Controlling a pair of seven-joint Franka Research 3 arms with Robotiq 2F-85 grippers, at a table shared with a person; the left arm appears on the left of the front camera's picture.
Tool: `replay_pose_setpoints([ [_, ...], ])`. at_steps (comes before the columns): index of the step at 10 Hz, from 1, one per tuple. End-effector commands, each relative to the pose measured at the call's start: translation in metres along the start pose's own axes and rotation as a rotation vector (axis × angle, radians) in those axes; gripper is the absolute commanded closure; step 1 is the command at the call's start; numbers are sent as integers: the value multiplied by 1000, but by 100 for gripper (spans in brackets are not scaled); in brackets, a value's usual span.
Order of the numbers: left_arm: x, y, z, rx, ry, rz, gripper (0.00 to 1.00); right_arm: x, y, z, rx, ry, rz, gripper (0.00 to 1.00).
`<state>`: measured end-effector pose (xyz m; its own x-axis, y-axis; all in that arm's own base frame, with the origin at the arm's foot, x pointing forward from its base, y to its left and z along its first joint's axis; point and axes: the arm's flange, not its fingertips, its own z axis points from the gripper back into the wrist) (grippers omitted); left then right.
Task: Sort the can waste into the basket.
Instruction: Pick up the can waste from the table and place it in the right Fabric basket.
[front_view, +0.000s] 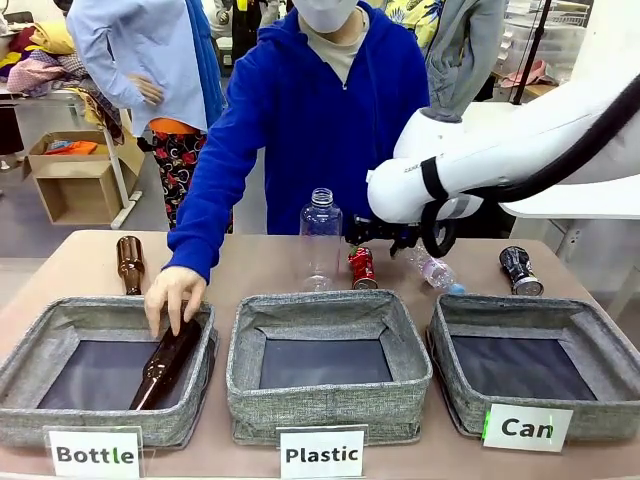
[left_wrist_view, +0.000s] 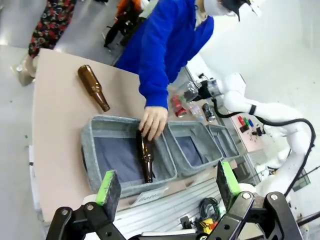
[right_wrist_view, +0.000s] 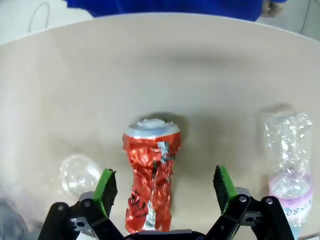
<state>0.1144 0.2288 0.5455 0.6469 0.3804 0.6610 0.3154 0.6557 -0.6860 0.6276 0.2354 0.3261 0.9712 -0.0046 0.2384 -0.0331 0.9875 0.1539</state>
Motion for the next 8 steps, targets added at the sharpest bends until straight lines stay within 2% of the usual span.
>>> replay_pose_setpoints([
  [1,-5,0,1,-18,25,-16,0,15,15,-14,-50,22,-44,0],
  [4,-2,1,-23,7,31,-2,0,14,17,-28,-108,39,-60,0],
  [6,-1,14,-57,8,95,20,0,12,14,-32,-141,51,-39,0],
  [7,0,20,-75,-6,130,38,0,11,13,-33,-153,52,-35,59],
  [8,0,27,-88,-3,148,51,0,11,12,-34,-154,59,-35,59],
])
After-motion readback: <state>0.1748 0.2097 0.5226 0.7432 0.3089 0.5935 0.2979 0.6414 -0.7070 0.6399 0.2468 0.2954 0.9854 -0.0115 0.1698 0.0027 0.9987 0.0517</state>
